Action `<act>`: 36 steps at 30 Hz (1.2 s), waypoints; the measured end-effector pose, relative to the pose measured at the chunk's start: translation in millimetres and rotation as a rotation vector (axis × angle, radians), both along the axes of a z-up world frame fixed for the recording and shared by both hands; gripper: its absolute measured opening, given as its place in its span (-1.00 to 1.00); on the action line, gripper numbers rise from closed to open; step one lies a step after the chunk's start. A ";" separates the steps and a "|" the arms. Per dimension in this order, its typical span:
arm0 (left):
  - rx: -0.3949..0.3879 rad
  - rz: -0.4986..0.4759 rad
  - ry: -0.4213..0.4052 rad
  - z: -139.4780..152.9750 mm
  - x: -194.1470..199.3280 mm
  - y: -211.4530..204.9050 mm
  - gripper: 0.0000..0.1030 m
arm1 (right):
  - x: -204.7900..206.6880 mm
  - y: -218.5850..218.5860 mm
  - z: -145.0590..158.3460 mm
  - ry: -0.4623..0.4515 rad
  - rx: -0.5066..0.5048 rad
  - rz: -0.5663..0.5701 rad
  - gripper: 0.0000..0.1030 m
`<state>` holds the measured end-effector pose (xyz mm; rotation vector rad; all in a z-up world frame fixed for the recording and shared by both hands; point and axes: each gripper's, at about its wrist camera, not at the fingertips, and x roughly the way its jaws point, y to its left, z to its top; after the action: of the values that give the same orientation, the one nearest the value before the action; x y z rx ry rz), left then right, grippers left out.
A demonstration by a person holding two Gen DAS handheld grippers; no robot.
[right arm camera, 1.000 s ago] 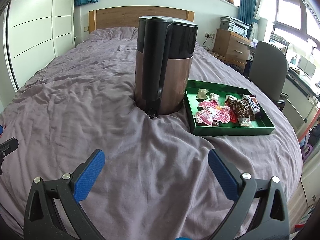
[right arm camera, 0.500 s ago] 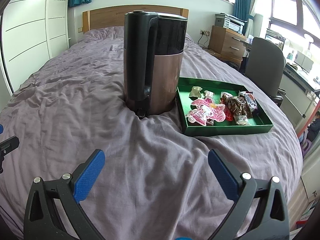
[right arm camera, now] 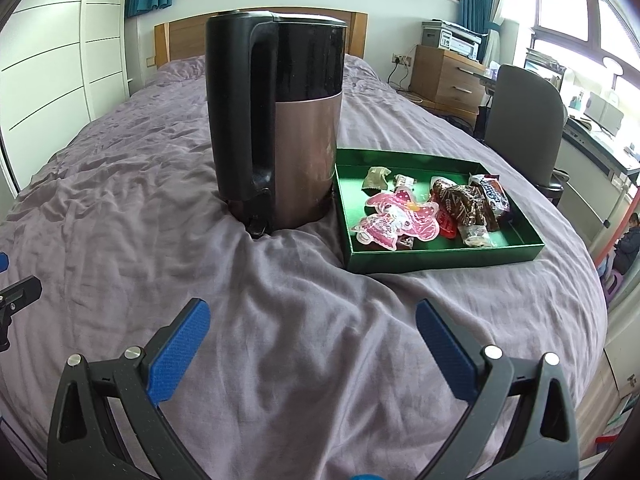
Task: Organize snacks
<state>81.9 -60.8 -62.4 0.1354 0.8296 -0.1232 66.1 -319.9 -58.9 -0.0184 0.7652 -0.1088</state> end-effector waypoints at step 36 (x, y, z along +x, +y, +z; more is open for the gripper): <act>0.011 0.002 0.020 -4.1 1.8 -18.8 0.74 | 4.3 -14.5 -4.6 0.000 0.023 0.003 1.00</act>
<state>83.7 -79.6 -66.6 0.1442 0.8502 -0.1177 70.4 -334.5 -63.5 0.0021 0.7666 -0.0975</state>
